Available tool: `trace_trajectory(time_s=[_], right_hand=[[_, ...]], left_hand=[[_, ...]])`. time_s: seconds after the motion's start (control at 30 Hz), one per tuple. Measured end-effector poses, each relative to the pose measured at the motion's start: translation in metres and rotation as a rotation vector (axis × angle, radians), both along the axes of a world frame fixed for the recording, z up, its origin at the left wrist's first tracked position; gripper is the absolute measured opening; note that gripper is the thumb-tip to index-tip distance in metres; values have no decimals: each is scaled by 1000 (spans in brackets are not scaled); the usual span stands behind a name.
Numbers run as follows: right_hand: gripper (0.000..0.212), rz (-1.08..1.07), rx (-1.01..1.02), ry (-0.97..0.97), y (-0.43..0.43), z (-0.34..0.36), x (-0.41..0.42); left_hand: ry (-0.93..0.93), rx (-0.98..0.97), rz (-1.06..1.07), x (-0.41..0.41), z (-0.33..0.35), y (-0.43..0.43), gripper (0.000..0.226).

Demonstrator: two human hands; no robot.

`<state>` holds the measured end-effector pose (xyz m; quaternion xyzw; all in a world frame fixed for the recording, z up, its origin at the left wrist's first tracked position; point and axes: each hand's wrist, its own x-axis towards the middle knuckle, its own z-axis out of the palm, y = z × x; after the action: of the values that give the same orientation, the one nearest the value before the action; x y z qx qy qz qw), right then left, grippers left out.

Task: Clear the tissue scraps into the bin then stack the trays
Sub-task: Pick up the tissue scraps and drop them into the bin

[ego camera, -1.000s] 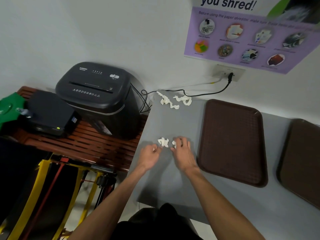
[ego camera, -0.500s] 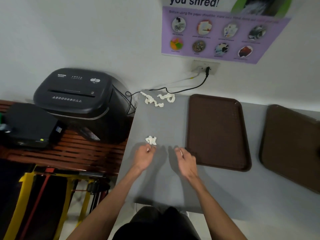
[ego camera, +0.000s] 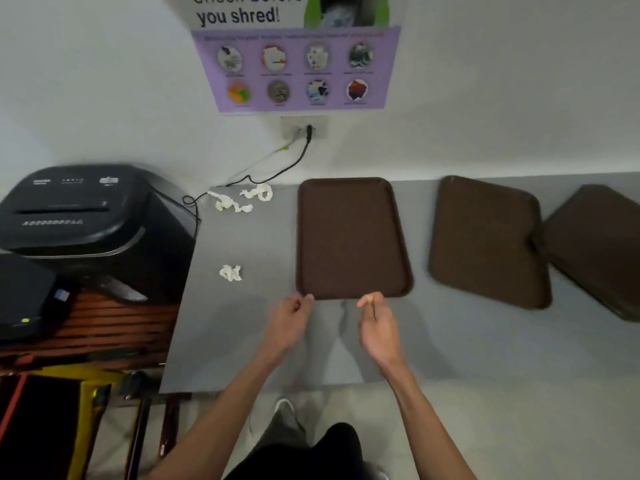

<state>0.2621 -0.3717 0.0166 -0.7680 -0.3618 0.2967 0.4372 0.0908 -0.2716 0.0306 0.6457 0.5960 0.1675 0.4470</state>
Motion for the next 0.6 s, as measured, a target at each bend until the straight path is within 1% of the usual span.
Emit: trace_trajectory(time_s=[0.1, 0.2, 0.27, 0.33, 0.4, 0.53, 0.6], right_hand=[[30, -42, 10, -69, -50, 12, 40], [24, -121, 21, -95, -100, 21, 83], [15, -186, 14, -83, -134, 30, 110], [13, -254, 27, -79, -172, 37, 136], [15, -329, 39, -84, -211, 41, 162], [29, -498, 53, -98, -281, 43, 216], [27, -583, 46, -70, -311, 41, 244]], left_hand=[[-36, -6, -14, 39, 7, -41, 50], [-65, -24, -83, 84, 20, -85, 49], [-57, -25, -130, 115, 22, -114, 46], [-33, -25, -181, 148, 20, -143, 42], [-30, -22, -259, 183, 19, -173, 43], [-88, -39, -431, 259, 29, -229, 42], [-108, -41, -508, 298, 33, -252, 42]])
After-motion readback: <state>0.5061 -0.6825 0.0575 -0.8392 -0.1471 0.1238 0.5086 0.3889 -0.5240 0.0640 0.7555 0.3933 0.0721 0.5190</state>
